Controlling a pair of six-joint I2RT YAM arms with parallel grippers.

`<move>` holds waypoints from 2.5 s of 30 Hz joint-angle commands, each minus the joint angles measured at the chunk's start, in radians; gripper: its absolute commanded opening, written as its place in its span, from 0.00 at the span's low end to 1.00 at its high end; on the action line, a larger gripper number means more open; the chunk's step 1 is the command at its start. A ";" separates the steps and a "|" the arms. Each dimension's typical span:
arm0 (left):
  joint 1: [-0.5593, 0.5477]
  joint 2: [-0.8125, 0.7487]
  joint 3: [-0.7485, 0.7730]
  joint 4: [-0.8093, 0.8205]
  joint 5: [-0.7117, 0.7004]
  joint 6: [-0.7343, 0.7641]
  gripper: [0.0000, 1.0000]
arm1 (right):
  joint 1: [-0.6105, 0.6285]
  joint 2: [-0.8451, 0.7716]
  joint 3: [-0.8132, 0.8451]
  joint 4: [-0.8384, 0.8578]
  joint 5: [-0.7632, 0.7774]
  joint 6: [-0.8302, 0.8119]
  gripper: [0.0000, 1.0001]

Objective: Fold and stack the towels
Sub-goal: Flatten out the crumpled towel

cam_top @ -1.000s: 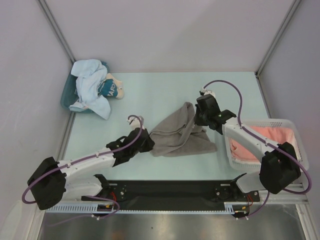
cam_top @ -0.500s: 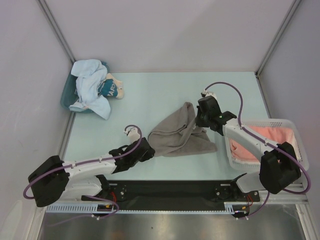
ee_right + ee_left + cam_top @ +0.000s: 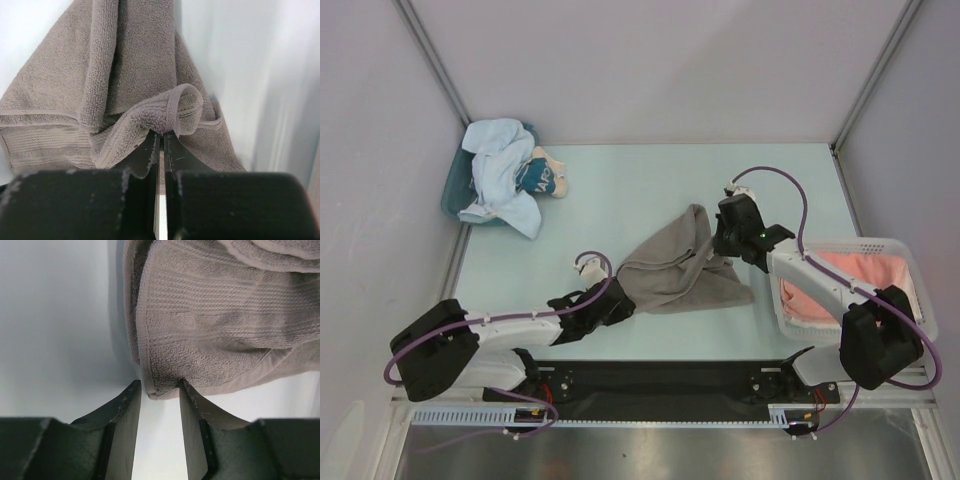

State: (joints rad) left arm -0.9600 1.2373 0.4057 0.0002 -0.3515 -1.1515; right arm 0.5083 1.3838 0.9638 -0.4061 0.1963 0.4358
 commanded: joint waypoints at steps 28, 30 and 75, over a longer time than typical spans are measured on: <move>-0.002 -0.455 0.316 -0.328 -0.171 0.286 0.00 | -0.050 -0.216 0.101 -0.065 -0.129 -0.029 0.00; -0.002 -0.472 0.372 -0.359 -0.190 0.331 0.00 | -0.054 -0.251 0.125 -0.083 -0.158 -0.029 0.00; 0.000 -0.187 1.710 -0.402 0.295 1.059 0.00 | -0.054 -0.330 1.155 0.012 -0.500 -0.192 0.00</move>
State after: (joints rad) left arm -0.9600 1.0527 2.0789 -0.4595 -0.1230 -0.1307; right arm 0.4561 1.0733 2.1014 -0.4969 -0.2958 0.2562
